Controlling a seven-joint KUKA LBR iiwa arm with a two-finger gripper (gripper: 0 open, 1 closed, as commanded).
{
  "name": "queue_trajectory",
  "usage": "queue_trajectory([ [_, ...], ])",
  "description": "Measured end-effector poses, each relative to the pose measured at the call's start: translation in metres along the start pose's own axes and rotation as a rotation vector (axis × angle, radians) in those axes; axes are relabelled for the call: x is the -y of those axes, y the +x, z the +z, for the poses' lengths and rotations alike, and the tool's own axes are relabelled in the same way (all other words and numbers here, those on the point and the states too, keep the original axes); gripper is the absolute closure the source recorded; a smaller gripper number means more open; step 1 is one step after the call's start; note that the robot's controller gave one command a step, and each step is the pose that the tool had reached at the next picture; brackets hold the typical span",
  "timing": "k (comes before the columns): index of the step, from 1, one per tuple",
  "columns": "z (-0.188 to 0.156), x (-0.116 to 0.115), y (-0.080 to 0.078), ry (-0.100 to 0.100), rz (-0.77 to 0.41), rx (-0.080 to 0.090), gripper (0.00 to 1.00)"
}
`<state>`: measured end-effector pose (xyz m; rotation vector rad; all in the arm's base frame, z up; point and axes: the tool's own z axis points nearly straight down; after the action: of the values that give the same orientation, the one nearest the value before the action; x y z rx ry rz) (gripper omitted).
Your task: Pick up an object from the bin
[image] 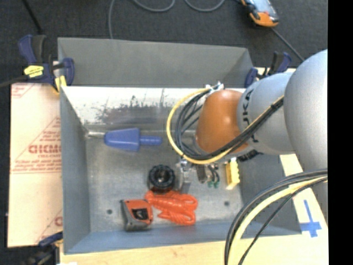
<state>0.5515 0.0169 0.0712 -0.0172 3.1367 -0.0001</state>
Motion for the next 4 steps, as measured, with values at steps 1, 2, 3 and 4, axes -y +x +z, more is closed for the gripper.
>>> queue_trajectory([
  [1, -0.001, 0.0, -0.001, 0.001, -0.001, 0.005, 0.0],
  [2, -0.001, 0.0, -0.001, 0.001, -0.002, 0.005, 0.0],
  [3, -0.001, -0.014, 0.003, 0.003, 0.059, 0.003, 0.0],
  [4, 0.0, -0.063, 0.009, -0.001, 0.133, 0.001, 0.0],
])
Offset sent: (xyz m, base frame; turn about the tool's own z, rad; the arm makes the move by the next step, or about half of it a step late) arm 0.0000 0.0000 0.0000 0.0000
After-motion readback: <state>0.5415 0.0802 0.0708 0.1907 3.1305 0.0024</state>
